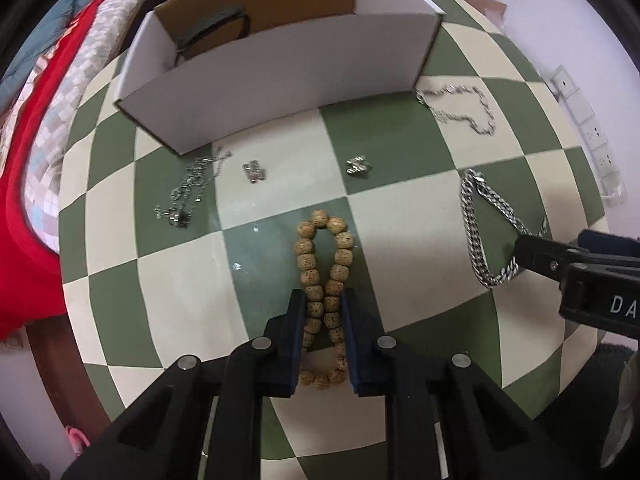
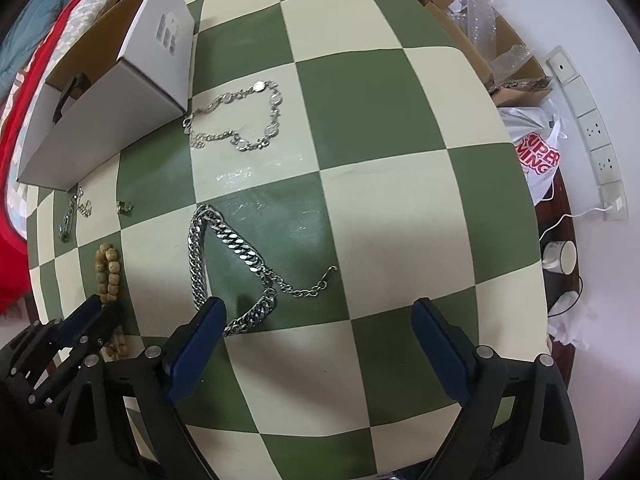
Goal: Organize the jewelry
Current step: 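Grasp the wooden bead bracelet with the left tool while the right tool grasps the thick silver chain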
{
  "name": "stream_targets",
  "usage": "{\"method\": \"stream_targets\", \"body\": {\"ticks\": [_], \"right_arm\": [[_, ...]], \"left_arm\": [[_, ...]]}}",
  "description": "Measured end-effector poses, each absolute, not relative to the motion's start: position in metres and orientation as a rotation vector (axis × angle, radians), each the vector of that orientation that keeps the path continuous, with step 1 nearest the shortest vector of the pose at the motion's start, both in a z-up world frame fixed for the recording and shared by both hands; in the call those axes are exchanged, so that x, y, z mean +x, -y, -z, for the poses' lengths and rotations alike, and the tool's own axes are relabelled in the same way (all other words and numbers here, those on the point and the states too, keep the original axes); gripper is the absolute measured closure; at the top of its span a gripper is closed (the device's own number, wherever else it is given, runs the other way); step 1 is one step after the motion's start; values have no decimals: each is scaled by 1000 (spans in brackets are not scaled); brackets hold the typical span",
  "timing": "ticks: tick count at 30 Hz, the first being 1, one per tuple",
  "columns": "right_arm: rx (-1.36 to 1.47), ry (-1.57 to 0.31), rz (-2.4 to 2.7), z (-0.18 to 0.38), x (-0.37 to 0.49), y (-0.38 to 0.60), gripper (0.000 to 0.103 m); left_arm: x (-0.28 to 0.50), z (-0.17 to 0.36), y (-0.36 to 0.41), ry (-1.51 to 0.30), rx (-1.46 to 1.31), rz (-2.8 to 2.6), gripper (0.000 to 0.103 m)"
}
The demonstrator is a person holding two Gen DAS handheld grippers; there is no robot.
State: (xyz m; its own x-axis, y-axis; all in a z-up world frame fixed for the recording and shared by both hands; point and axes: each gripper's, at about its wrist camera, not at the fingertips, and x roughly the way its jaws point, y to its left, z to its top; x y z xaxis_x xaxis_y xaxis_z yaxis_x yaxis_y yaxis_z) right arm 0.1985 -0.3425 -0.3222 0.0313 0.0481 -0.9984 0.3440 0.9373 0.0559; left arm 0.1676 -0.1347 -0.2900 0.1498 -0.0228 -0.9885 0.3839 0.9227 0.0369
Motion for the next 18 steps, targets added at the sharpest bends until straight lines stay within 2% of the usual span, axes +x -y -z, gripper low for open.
{"method": "stream_targets", "body": {"ticks": [1,3,12,16,18], "right_arm": [[321,-1530,235,322,198,342,9],[336,-1526,232,322,198,343,17],[266,-1488,220,320,210,330,52],[220,-1488,215,319,213,322,55],[216,-1490,215,319,213,321,55]], "left_arm": [[167,288,131,-1393,292,296,89],[166,278,122,-1379,245,279,103],[168,270,70,-1434,49,221,103],[169,274,53,-1475,-102,226,102],[175,284,45,-1529,-150,196,96]]}}
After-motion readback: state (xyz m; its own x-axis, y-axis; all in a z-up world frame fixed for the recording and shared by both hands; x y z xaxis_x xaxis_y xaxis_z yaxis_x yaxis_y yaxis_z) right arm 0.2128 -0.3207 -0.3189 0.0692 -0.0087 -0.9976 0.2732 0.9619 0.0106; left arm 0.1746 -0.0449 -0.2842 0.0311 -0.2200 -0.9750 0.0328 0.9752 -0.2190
